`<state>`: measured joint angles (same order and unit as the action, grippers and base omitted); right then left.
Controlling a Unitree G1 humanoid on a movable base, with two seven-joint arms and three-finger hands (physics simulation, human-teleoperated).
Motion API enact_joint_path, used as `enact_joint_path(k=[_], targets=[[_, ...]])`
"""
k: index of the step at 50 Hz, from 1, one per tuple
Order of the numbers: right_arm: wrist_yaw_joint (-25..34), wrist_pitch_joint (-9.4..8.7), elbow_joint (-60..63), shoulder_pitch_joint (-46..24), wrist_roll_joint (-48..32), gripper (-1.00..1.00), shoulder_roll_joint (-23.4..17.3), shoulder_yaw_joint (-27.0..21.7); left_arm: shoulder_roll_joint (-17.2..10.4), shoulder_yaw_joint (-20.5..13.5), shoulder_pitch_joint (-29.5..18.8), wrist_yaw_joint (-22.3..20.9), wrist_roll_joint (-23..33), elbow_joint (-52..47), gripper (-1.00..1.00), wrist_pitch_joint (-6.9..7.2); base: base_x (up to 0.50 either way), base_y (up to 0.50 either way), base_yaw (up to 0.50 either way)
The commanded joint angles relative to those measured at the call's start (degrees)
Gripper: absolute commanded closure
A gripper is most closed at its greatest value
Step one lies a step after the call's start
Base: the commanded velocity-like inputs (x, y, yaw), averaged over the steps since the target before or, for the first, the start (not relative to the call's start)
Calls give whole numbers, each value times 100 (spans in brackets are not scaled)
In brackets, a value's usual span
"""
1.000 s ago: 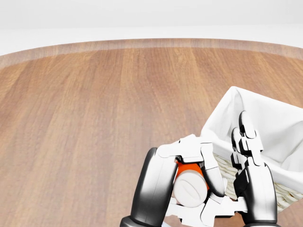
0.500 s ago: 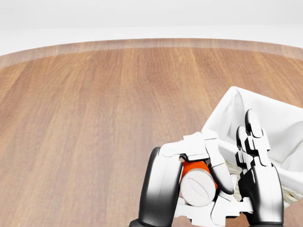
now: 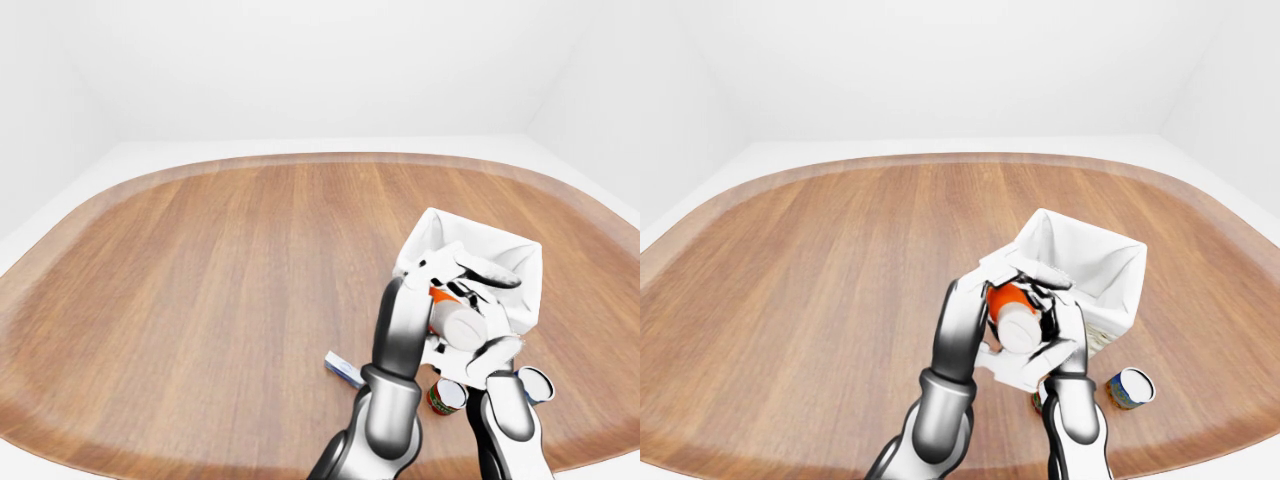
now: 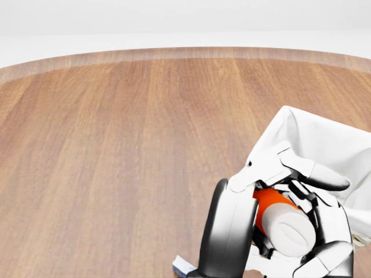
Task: Pick up the ketchup, and put it in the basket.
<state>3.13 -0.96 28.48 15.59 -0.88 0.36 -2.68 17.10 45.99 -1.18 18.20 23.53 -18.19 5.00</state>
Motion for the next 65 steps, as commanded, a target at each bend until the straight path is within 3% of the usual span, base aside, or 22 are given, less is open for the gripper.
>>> enact_joint_path(k=[1, 18, 26, 30, 31, 32, 35, 40, 41, 42, 46, 47, 48, 51, 52, 57, 65], targets=[[-100, 94, -40, -74, 22, 100, 44, 24, 22, 1259, 2, 79, -483, -21, -100, 0, 0, 0, 0], [-161, 100, -5, -37, -70, 100, 27, 129, -159, 1355, 82, 172, -437, -224, -100, 0, 0, 0, 0], [-173, 101, -40, -66, -61, 100, 25, 78, -419, 972, 112, 83, -361, -577, -100, 0, 0, 0, 0], [-184, 123, -106, -103, -63, 100, 26, 45, -918, 575, 330, -37, -375, -1191, -100, 0, 0, 0, 0], [-192, 136, -140, -116, -81, 100, 27, 51, -1189, 344, 440, -70, -365, -1342, -100, 0, 0, 0, 0], [-193, 137, -143, -116, -82, 100, 27, 51, -1199, 326, 455, -82, -356, -1349, -100, 0, 0, 0, 0], [-227, 164, -181, -126, -144, 100, 30, 100, -1746, -547, 797, -145, -599, -1596, -100, 0, 0, 0, 0], [-268, 213, -270, -152, -192, 100, 20, 125, -2132, -1540, 1261, -416, -1050, -1780, -100, 0, 0, 0, 0], [-270, 214, -271, -152, -192, 100, 19, 126, -2124, -1558, 1274, -436, -1044, -1780, -100, 0, 0, 0, 0], [-285, 228, -307, -165, -215, 100, 19, 136, -2261, -2008, 1446, -483, -1226, -1786, -100, 0, 0, 0, 0], [-335, 278, -465, -239, -281, 100, 13, 187, -2273, -2797, 1732, -770, -1480, -1378, -100, 0, 0, 0, 0], [-347, 280, -477, -243, -291, 100, 12, 198, -2244, -2965, 1770, -830, -1515, -1211, -100, -162, 0, 0, 0], [-351, 280, -477, -241, -295, 100, 8, 206, -2184, -3074, 1785, -893, -1551, -1136, -100, -219, 0, 0, 0], [-372, 258, -465, -249, -311, 100, -2, 208, -2091, -3505, 1899, -1009, -1682, -495, -100, -900, 0, 0, 0], [-372, 259, -477, -258, -304, 100, -7, 195, -2046, -3590, 1906, -1052, -1690, -365, -100, -1000, 0, 0, 0], [-387, 287, -589, -315, -323, 100, -5, 177, -1837, -4152, 1648, -1200, -1883, 523, -100, -1000, 0, 0, 0], [-373, 257, -606, -356, -308, 100, -16, 121, -1698, -4331, 1457, -1259, -1765, 566, -100, -1000, 0, 0, 0]])
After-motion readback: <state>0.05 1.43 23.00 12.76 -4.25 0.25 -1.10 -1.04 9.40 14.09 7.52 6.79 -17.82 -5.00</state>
